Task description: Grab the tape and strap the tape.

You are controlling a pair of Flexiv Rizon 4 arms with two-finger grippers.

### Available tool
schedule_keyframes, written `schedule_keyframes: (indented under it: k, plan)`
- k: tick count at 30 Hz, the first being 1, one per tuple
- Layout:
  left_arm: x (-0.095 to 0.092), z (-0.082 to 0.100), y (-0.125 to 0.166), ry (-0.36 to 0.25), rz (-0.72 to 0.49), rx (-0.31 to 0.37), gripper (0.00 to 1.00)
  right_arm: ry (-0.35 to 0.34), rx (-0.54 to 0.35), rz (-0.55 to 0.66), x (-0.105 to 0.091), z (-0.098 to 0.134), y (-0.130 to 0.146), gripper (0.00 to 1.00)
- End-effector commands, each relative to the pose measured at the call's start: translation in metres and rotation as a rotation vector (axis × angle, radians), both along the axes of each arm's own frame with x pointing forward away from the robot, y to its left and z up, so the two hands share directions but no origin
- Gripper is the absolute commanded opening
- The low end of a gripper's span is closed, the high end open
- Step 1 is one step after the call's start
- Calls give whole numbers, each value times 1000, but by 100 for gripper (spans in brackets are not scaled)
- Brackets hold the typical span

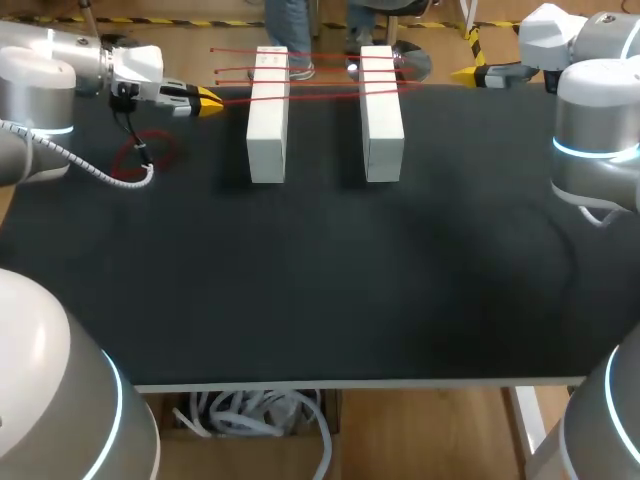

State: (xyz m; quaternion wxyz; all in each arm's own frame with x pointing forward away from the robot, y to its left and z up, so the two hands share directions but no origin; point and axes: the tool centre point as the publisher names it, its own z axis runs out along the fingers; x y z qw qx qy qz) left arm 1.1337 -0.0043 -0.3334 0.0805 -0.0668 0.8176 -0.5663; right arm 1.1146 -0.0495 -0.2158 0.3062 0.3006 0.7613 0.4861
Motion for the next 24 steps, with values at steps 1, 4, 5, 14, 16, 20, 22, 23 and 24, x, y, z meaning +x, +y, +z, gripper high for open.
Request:
schedule_keyframes:
  k: [1,4,5,14,16,20,22,23,24]
  plan:
    - [-2,4,4,-20,-67,-6,0,-1,1,1,0,0,0,100]
    - [-7,8,4,-20,-98,-24,0,-1,1,1,0,0,0,100]
    - [-8,8,4,-18,-98,-26,0,-1,1,1,0,0,0,100]
    - [-13,27,1,-15,-87,-72,0,-1,1,1,0,0,0,100]
    - [-15,35,-1,-1,-80,-103,0,-1,1,1,0,0,0,100]
    - [-18,52,-4,25,-59,-152,0,-1,1,1,0,0,0,100]
    - [-20,61,-5,33,-51,-175,0,-1,1,1,0,0,0,100]
    - [-21,65,-7,29,-43,-181,0,-1,1,1,0,0,0,100]
    - [-23,70,-8,29,-47,-193,0,-1,1,1,0,0,0,100]
